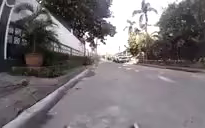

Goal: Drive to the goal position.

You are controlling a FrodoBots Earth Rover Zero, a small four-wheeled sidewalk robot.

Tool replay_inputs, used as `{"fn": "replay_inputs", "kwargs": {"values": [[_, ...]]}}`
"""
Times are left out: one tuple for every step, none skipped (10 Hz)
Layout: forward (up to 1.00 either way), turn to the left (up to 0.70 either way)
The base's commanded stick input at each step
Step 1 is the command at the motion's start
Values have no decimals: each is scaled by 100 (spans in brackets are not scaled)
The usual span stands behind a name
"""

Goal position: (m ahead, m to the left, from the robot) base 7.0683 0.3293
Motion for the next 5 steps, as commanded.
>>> {"fn": "replay_inputs", "kwargs": {"values": [[100,0],[100,0],[100,0],[100,0],[100,0]]}}
